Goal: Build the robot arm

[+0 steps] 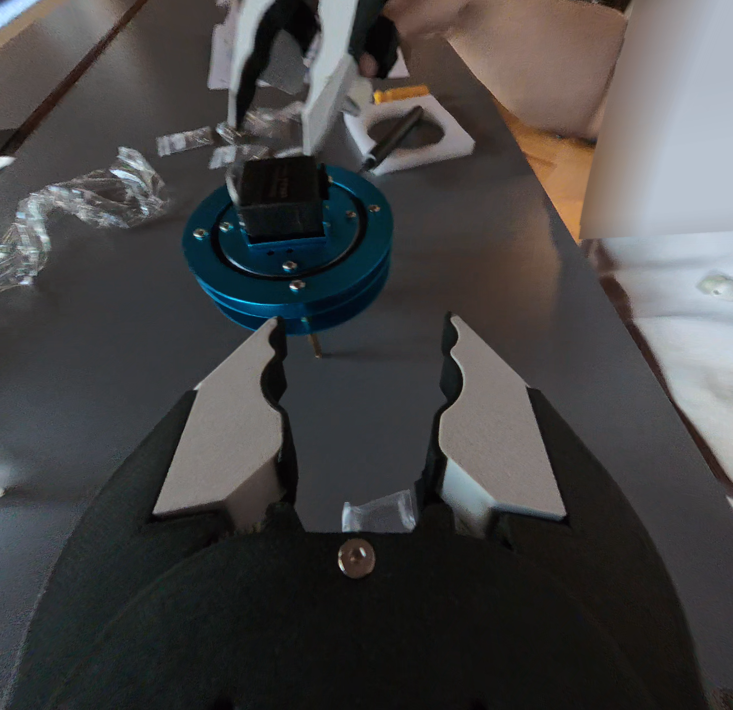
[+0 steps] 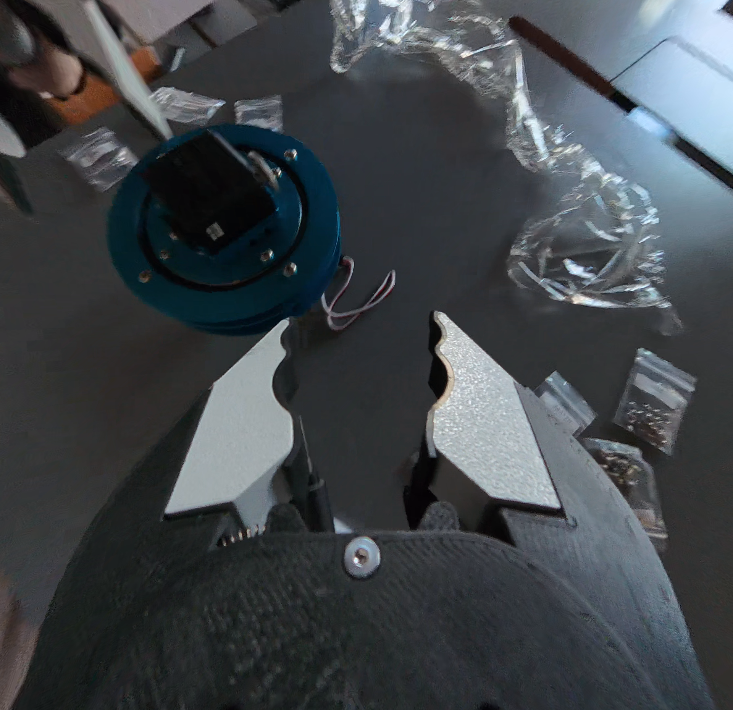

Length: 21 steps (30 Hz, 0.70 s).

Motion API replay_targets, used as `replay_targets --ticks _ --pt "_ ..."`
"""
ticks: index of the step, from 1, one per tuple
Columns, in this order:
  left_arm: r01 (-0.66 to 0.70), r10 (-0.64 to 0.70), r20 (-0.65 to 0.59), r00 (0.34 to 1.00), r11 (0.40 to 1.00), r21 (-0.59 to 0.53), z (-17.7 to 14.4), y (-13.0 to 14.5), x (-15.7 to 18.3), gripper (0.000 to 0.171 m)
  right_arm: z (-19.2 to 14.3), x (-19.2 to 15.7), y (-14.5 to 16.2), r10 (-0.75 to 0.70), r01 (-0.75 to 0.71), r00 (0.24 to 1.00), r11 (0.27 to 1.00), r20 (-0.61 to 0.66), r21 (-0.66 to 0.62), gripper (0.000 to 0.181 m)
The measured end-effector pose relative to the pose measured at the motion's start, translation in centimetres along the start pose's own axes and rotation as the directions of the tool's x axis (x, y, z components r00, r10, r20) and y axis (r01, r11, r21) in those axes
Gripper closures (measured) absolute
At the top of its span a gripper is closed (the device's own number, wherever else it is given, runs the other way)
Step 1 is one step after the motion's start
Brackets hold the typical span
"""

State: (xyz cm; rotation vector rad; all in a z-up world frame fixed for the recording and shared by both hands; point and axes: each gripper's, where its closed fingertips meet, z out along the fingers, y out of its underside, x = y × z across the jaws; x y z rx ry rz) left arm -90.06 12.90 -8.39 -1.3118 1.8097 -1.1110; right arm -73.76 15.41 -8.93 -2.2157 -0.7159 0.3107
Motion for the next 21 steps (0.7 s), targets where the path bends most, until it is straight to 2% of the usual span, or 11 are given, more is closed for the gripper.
replay_targets --ticks 2,5,8,10,12,14,15,18,19,21 --pt "0.026 -0.028 0.067 0.997 0.999 0.036 -0.2 -0.7 -1.3 0.079 -1.6 -0.2 1.9 -0.012 0.015 0.999 0.998 0.051 -0.058 0.116" --pt "0.105 -0.113 0.067 0.991 0.988 0.113 0.9 -2.3 -2.8 0.065 -5.0 0.3 6.7 -0.104 0.102 0.995 0.978 0.001 -0.182 0.119" --pt "0.158 -0.163 0.050 0.985 0.984 0.083 2.7 -2.2 -2.8 0.062 -7.2 -0.6 10.2 -0.005 0.016 0.999 0.981 0.054 -0.196 0.120" --pt "0.148 -0.153 0.114 0.982 0.987 0.056 3.3 -2.0 -2.7 0.057 -8.0 -0.9 11.9 0.043 -0.022 0.995 0.977 0.096 -0.210 0.129" --pt "0.157 -0.161 0.173 0.972 0.987 0.032 3.7 -2.0 -2.3 0.052 -8.4 -0.4 13.7 0.014 0.009 0.996 0.970 0.092 -0.244 0.136" --pt "0.174 -0.173 0.219 0.960 0.985 0.016 4.1 -2.0 -1.5 0.051 -8.4 -1.1 14.3 -0.009 0.046 0.987 0.971 0.157 -0.236 0.151" --pt "0.175 -0.172 0.242 0.955 0.985 0.010 4.2 -2.0 -1.1 0.055 -8.4 -1.6 14.5 -0.022 0.068 0.980 0.970 0.196 -0.232 0.161" --pt "0.219 -0.210 0.305 0.929 0.976 0.003 4.2 -2.1 -0.1 0.069 -7.9 -1.6 15.2 -0.098 0.151 0.973 0.955 0.209 -0.256 0.163" --pt "0.243 -0.233 0.345 0.909 0.970 0.016 4.0 -2.2 0.1 0.064 -7.8 -1.5 15.3 -0.114 0.168 0.970 0.952 0.214 -0.256 0.165" --pt "0.263 -0.293 0.408 0.865 0.956 0.129 3.0 -3.3 1.1 0.063 -7.9 -1.6 15.2 -0.077 0.138 0.965 0.961 0.250 -0.238 0.166"
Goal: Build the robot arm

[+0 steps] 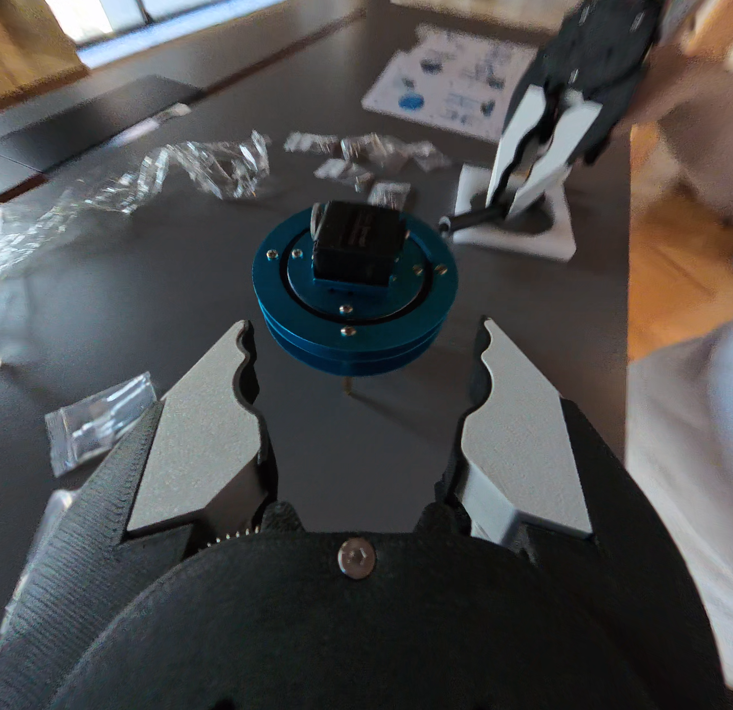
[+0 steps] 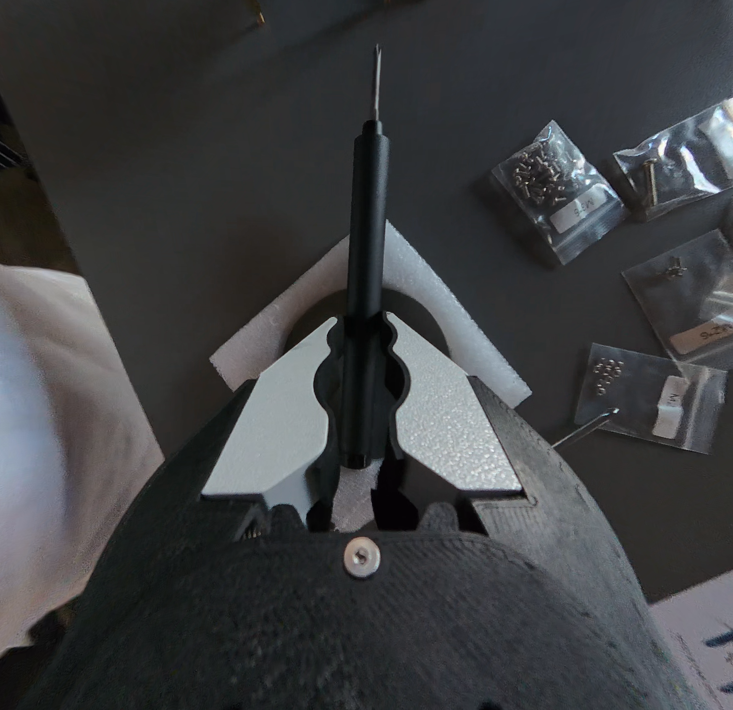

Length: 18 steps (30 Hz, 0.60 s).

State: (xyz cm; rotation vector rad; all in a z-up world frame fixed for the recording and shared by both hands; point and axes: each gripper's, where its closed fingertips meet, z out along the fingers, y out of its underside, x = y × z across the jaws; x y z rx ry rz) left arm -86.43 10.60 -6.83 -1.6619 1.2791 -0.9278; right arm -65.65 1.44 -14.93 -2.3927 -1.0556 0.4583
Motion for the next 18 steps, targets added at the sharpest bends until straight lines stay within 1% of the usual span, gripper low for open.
replay_targets --ticks 2,3,4,5,7,8,10,11,12,13,14,15,18 --pt "0.057 -0.066 0.068 0.995 0.989 0.138 -1.9 -0.9 1.7 0.072 -0.4 -0.3 -0.1 0.068 -0.074 0.994 0.995 0.087 0.066 0.166" --pt "0.078 -0.100 0.112 0.989 0.978 0.191 -2.8 -1.0 2.8 0.077 -0.7 -0.6 -0.4 0.120 -0.138 0.982 0.984 0.148 0.115 0.166" --pt "0.109 -0.148 0.152 0.977 0.965 0.239 -3.3 -1.1 4.1 0.080 -1.1 -0.9 -0.8 0.181 -0.219 0.958 0.963 0.223 0.160 0.167" --pt "0.150 -0.202 0.158 0.967 0.945 0.291 -3.5 -1.2 6.0 0.082 -1.5 -1.3 -1.1 0.233 -0.299 0.924 0.934 0.305 0.193 0.166" --pt "0.256 -0.302 0.061 0.951 0.884 0.391 -2.4 -1.9 11.0 0.087 -2.2 -1.9 -1.6 0.309 -0.443 0.835 0.868 0.456 0.223 0.167" --pt "0.321 -0.354 0.009 0.935 0.857 0.404 -1.0 -2.0 13.1 0.090 -2.0 -2.1 -1.3 0.349 -0.492 0.797 0.849 0.493 0.193 0.167" --pt "0.439 -0.433 -0.102 0.895 0.822 0.363 2.4 -1.8 16.9 0.092 -1.2 -2.2 -0.3 0.378 -0.495 0.789 0.858 0.484 0.136 0.167" --pt "0.490 -0.459 -0.172 0.872 0.804 0.337 4.1 -1.9 18.6 0.097 -1.2 -2.5 -0.3 0.391 -0.506 0.774 0.855 0.499 0.115 0.167" --pt "0.528 -0.472 -0.241 0.848 0.795 0.299 5.7 -2.0 20.3 0.098 -1.1 -2.6 -0.3 0.396 -0.500 0.772 0.861 0.497 0.092 0.167" --pt "0.545 -0.476 -0.289 0.831 0.802 0.246 7.1 -1.7 21.7 0.098 -1.1 -2.7 -0.3 0.366 -0.458 0.798 0.885 0.479 0.086 0.167" --pt "0.550 -0.481 -0.308 0.821 0.812 0.196 8.1 -1.3 22.5 0.098 -1.0 -2.7 -0.1 0.329 -0.402 0.832 0.912 0.446 0.077 0.166" --pt "0.555 -0.489 -0.317 0.813 0.814 0.168 8.9 -1.0 22.9 0.099 -0.9 -2.8 -0.1 0.298 -0.358 0.857 0.931 0.421 0.070 0.166" --pt "0.579 -0.489 -0.376 0.787 0.796 0.175 9.4 -0.9 24.3 0.103 -0.9 -3.1 -0.1 0.140 -0.174 0.937 0.981 0.319 0.083 0.167"
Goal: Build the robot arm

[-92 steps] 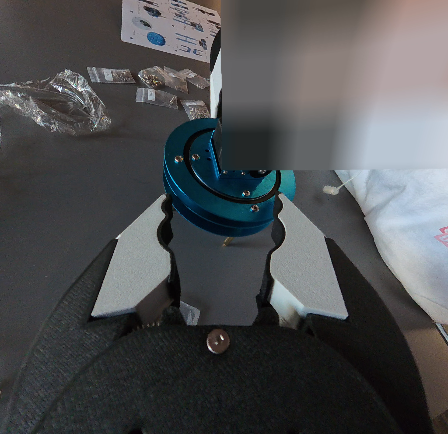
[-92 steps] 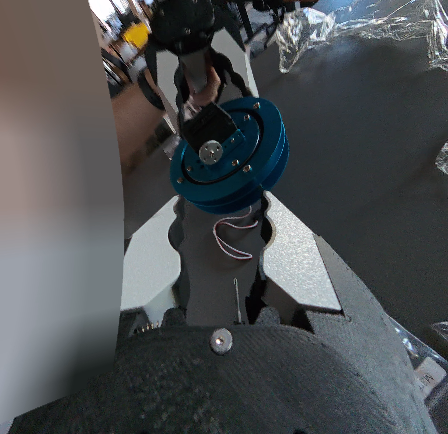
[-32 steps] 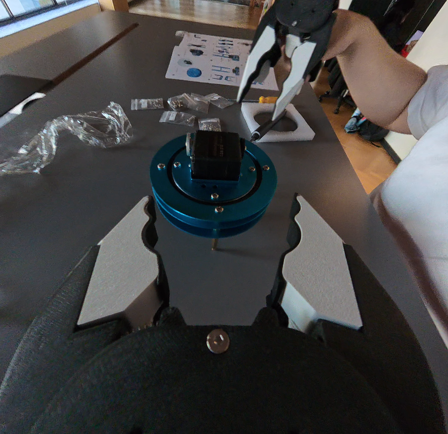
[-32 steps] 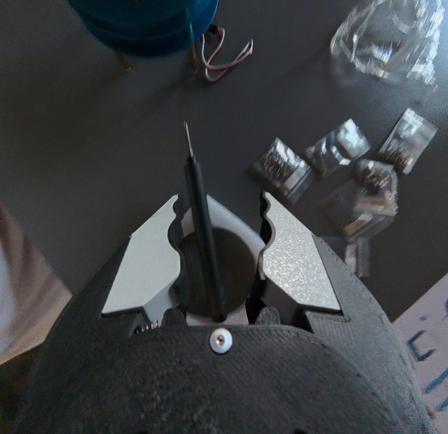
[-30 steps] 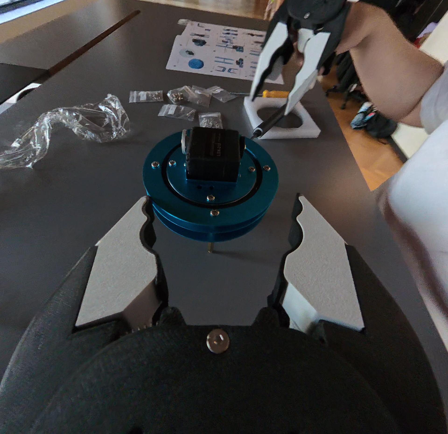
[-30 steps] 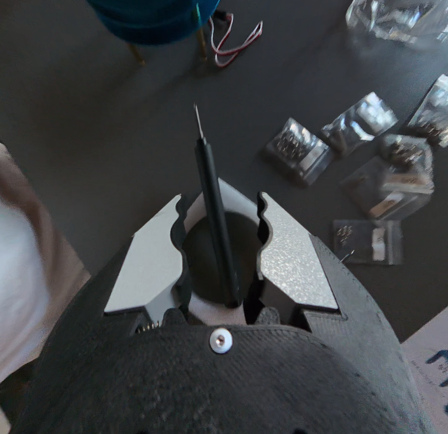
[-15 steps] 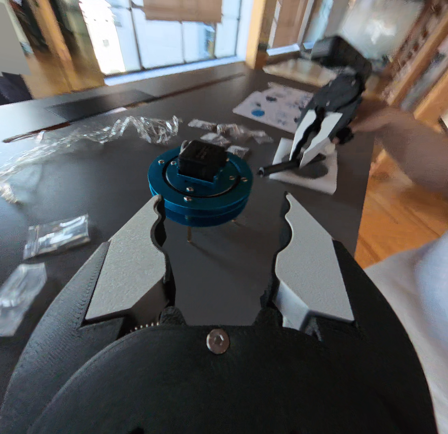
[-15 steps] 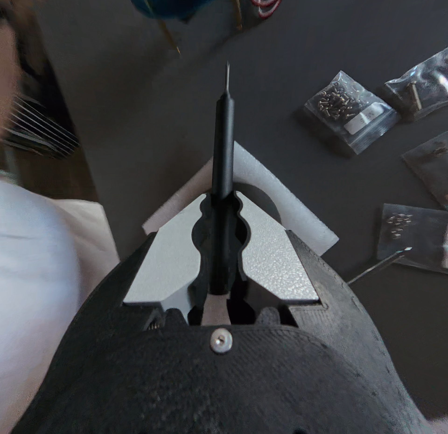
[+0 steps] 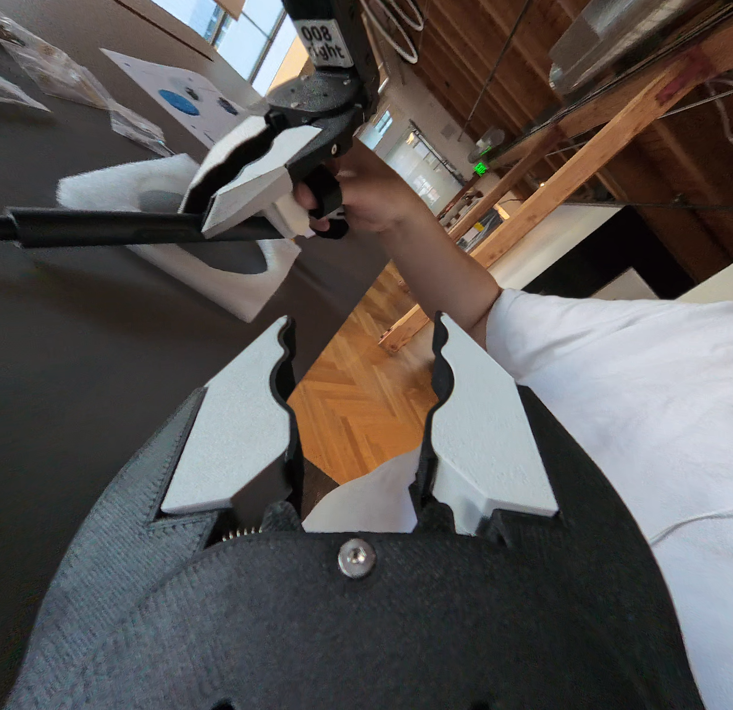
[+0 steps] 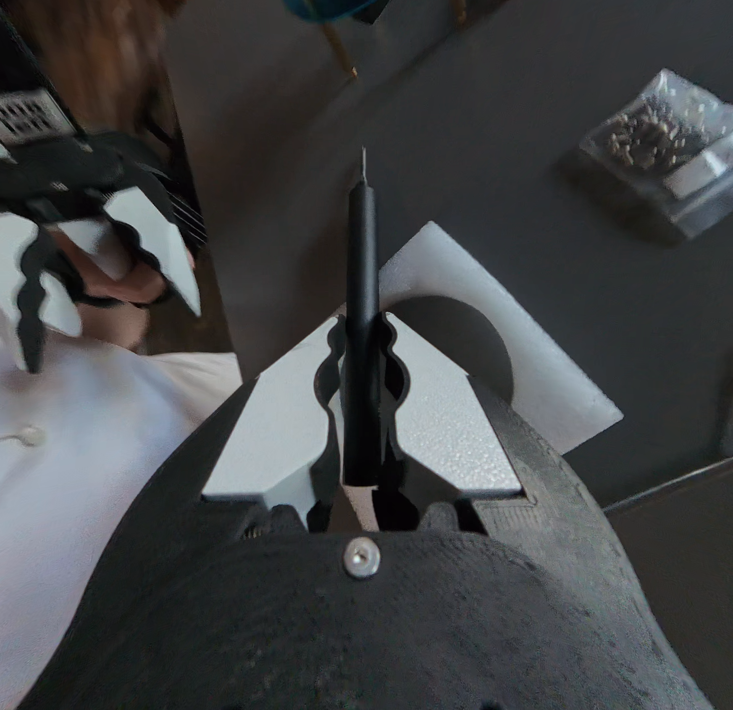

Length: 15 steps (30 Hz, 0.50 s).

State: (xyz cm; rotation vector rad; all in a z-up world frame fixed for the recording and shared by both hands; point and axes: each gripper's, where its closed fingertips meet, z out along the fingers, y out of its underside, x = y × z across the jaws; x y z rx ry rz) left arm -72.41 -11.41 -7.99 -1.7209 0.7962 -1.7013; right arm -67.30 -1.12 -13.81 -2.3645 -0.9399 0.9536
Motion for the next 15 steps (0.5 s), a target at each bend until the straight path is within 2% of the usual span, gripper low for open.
replay_targets --ticks 2,5,8,9,11,13,15 --pt "-0.020 0.020 0.014 1.000 1.000 0.023 -0.4 0.6 0.1 0.105 0.1 -0.2 0.4 -0.158 0.152 0.983 0.986 -0.094 -0.067 0.166" --pt "-0.038 0.036 0.047 0.998 0.998 0.049 -1.4 1.8 0.1 0.107 0.5 0.2 1.3 -0.361 0.312 0.906 0.923 -0.222 -0.227 0.164" --pt "-0.043 0.037 0.083 0.996 0.997 0.063 -2.5 2.9 0.1 0.109 0.7 0.6 1.6 -0.421 0.332 0.863 0.890 -0.280 -0.313 0.164" --pt "-0.048 0.041 0.094 0.995 0.997 0.066 -2.7 3.2 0.1 0.109 0.6 0.6 1.7 -0.393 0.304 0.877 0.900 -0.277 -0.312 0.165" --pt "-0.044 0.037 0.096 0.995 0.996 0.075 -2.9 3.5 0.3 0.110 0.7 0.2 1.7 -0.249 0.192 0.944 0.949 -0.218 -0.251 0.165" --pt "-0.021 0.015 0.070 0.997 0.996 0.082 -2.6 3.4 0.5 0.110 0.9 -0.6 1.7 0.015 -0.026 0.997 0.986 -0.070 -0.164 0.166" --pt "0.006 -0.009 0.036 0.999 0.996 0.086 -2.0 3.0 0.8 0.111 0.6 -1.3 1.4 0.272 -0.256 0.954 0.958 0.129 -0.130 0.166"
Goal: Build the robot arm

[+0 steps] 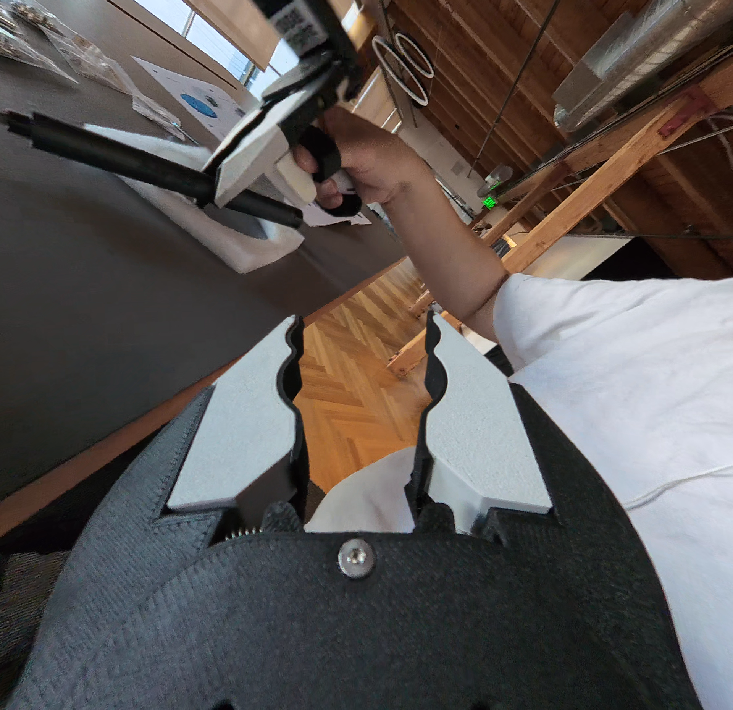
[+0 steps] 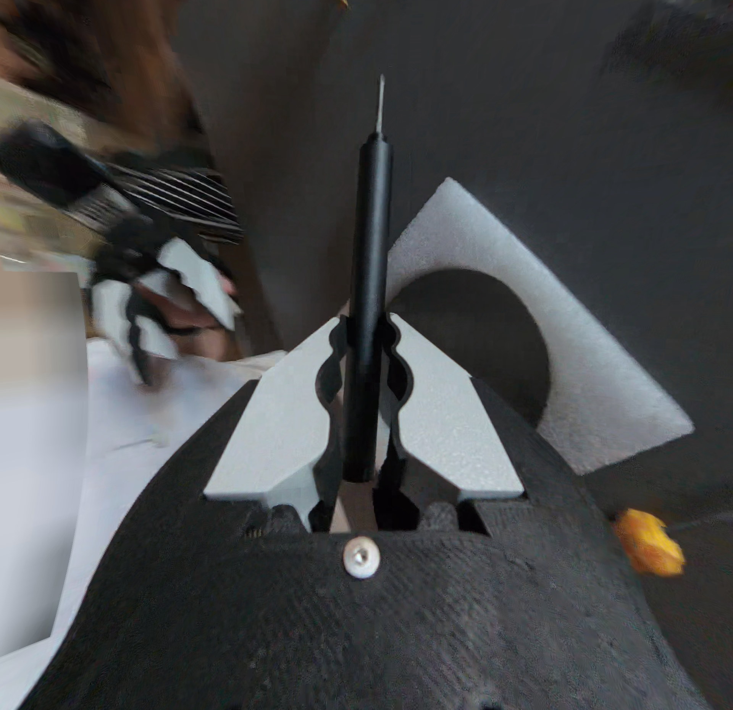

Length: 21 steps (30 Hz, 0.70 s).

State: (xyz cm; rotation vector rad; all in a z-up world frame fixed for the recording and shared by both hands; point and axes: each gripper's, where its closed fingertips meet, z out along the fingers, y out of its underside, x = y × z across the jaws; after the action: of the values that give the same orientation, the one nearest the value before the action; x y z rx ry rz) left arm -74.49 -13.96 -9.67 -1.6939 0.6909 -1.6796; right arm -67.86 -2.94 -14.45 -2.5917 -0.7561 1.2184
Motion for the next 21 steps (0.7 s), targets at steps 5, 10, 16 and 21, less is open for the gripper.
replay_targets --ticks 5,10,16,21 --pt "0.020 -0.020 -0.009 1.000 1.000 0.019 2.3 -2.2 -0.2 0.111 -0.9 -1.1 -0.3 0.259 -0.284 0.911 0.958 0.320 0.033 0.166" --pt "0.133 -0.133 0.003 0.991 0.989 0.071 4.5 -4.1 -2.0 0.109 -2.5 -4.8 -1.0 0.296 -0.402 0.788 0.911 0.540 0.088 0.166" --pt "0.200 -0.187 -0.076 0.979 0.944 0.260 4.7 -7.4 -2.9 0.104 -2.5 -8.7 -1.3 0.157 -0.456 0.720 0.841 0.676 0.290 0.166" --pt "0.233 -0.216 -0.091 0.972 0.928 0.290 3.7 -8.1 -3.9 0.130 -1.1 -10.3 -0.3 0.024 -0.376 0.771 0.824 0.636 0.424 0.166"
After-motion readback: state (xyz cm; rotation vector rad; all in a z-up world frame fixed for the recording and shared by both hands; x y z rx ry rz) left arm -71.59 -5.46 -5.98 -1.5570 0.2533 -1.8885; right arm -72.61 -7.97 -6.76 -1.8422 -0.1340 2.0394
